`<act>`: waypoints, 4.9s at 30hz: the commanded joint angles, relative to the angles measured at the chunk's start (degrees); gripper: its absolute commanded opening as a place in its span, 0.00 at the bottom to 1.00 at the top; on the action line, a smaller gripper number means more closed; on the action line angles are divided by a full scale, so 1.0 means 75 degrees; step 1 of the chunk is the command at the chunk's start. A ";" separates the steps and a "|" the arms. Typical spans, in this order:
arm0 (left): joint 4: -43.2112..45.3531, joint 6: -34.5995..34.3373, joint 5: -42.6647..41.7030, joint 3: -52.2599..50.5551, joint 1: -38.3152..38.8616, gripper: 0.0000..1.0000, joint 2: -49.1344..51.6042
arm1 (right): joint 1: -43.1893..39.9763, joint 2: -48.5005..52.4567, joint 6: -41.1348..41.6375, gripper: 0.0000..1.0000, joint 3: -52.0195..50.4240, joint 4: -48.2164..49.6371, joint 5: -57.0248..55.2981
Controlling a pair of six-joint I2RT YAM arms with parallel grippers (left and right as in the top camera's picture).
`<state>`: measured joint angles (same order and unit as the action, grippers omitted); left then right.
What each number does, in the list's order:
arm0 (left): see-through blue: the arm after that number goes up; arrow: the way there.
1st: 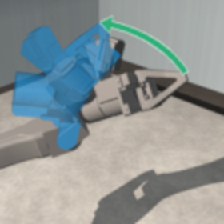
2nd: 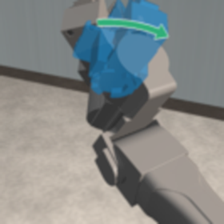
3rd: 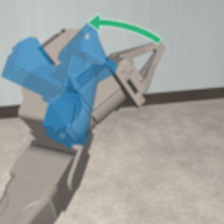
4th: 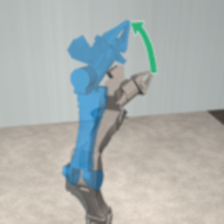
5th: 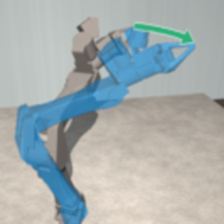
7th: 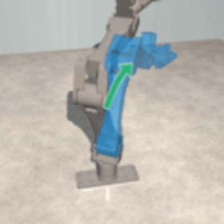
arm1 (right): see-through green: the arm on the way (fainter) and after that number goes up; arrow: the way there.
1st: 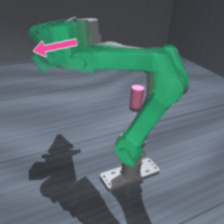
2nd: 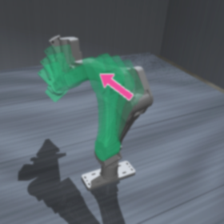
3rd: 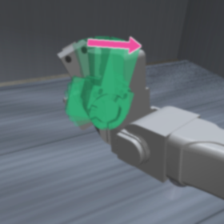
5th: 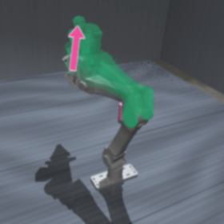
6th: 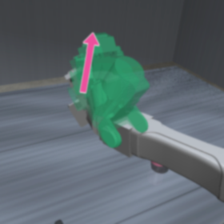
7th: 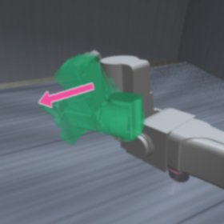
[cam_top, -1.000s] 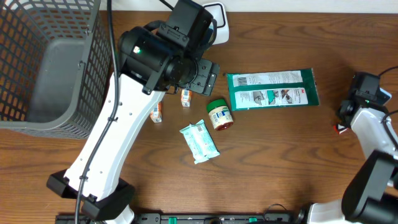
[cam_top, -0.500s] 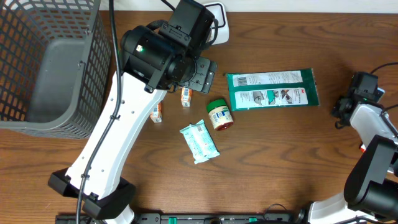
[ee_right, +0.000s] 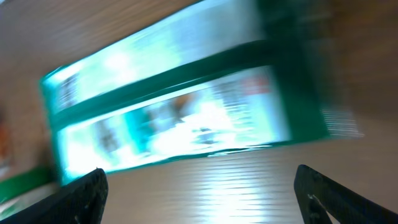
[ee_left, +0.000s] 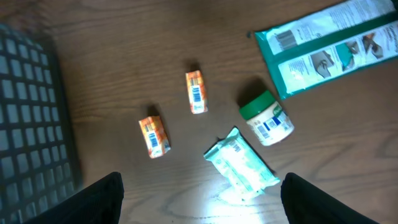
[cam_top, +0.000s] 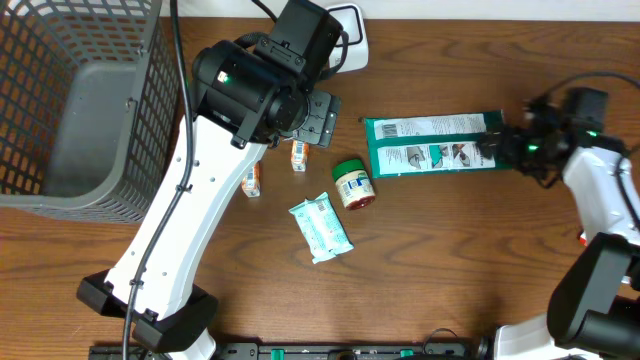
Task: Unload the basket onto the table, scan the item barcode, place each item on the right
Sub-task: 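Lay the red stick at the table's right edge with right gripper, then lower the right gripper onto the green gloves pack and grasp it, then lift and rotate the gloves pack upright with right gripper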
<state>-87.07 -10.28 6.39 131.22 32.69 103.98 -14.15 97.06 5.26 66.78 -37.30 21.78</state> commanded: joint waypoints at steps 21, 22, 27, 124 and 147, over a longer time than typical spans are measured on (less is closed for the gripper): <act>-0.1297 -0.1728 0.1416 0.0032 -0.2334 0.82 0.0038 | 0.4549 -0.0093 -0.0373 0.99 0.1160 -0.0565 -0.0682; -0.1297 -0.1731 0.1416 0.0032 -0.2361 0.82 0.0035 | 0.4535 -0.0093 -0.0373 0.99 0.1189 -0.0507 -0.0874; -0.1294 -0.1728 0.1419 0.0032 -0.2378 0.82 0.0035 | 0.4331 -0.0067 -0.0367 0.98 0.1195 -0.0061 -0.1475; -0.1294 -0.1728 0.1419 0.0032 -0.2378 0.82 0.0038 | 0.2538 0.1215 -0.0146 0.64 0.2002 -0.1679 0.1539; -0.0178 -0.1122 0.1900 0.0038 -0.2378 0.82 0.0015 | 0.0329 0.0204 -0.0871 0.83 -0.0568 -0.1603 0.0358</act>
<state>-88.44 -20.29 18.65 131.20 15.05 104.01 -10.17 98.10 -0.73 65.28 -51.11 25.65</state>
